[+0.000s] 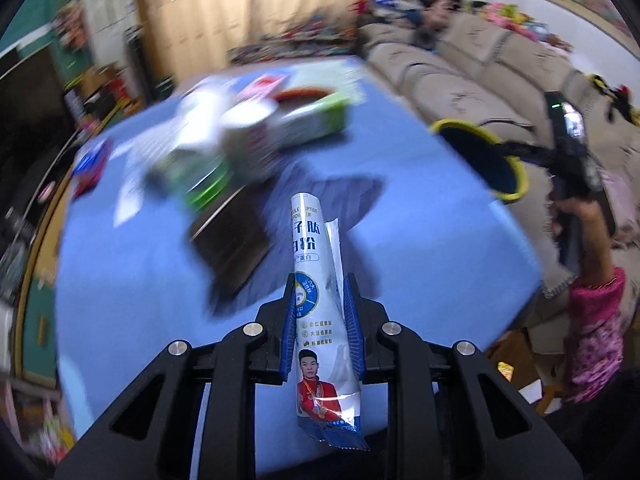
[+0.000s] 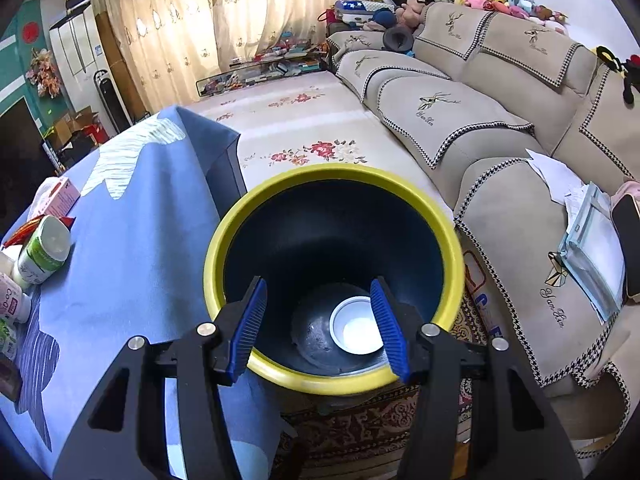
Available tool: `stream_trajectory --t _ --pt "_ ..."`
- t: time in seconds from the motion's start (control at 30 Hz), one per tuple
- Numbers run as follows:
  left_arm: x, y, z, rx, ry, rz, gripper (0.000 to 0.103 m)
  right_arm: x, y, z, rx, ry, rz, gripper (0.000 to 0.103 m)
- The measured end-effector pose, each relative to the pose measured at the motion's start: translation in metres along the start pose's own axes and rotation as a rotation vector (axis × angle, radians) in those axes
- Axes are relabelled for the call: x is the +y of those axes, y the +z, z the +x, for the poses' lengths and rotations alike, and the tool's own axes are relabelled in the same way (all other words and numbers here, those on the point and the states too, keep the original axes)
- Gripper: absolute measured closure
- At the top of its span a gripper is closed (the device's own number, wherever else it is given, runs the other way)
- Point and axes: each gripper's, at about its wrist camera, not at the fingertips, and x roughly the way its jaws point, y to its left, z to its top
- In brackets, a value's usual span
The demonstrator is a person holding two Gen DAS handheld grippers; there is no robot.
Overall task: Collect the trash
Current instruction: 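Grasp the white-blue squeeze tube with the left gripper, then drop the squeeze tube into the bin by opening the left gripper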
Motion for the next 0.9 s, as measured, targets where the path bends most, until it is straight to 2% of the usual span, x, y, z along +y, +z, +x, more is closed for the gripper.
stream_trajectory --t 0.17,0.3,0.4,0.53,0.63,0.8,0.9 --pt "-0.055 0.055 0.025 -0.056 -0.104 0.123 0.08 -0.02 0.001 -0.017 -0.035 -0.001 0.03 0.051" --pt "-0.107 0.102 0.053 -0.07 -0.224 0.194 0.08 -0.041 0.001 -0.03 -0.063 -0.015 0.066 0.051" --pt "-0.144 0.131 0.077 -0.058 -0.278 0.228 0.079 -0.059 0.0 -0.035 -0.073 -0.019 0.096 0.051" --pt "-0.189 0.169 0.118 -0.019 -0.322 0.25 0.078 -0.085 -0.003 -0.034 -0.069 -0.028 0.142 0.051" --pt "-0.219 0.196 0.155 0.006 -0.32 0.271 0.076 -0.1 -0.006 -0.032 -0.06 -0.032 0.167 0.051" --pt "-0.25 0.223 0.196 0.003 -0.315 0.284 0.073 -0.117 -0.011 -0.028 -0.043 -0.042 0.196 0.051" --pt "-0.263 0.234 0.214 -0.001 -0.302 0.283 0.059 -0.12 -0.012 -0.025 -0.034 -0.045 0.207 0.05"
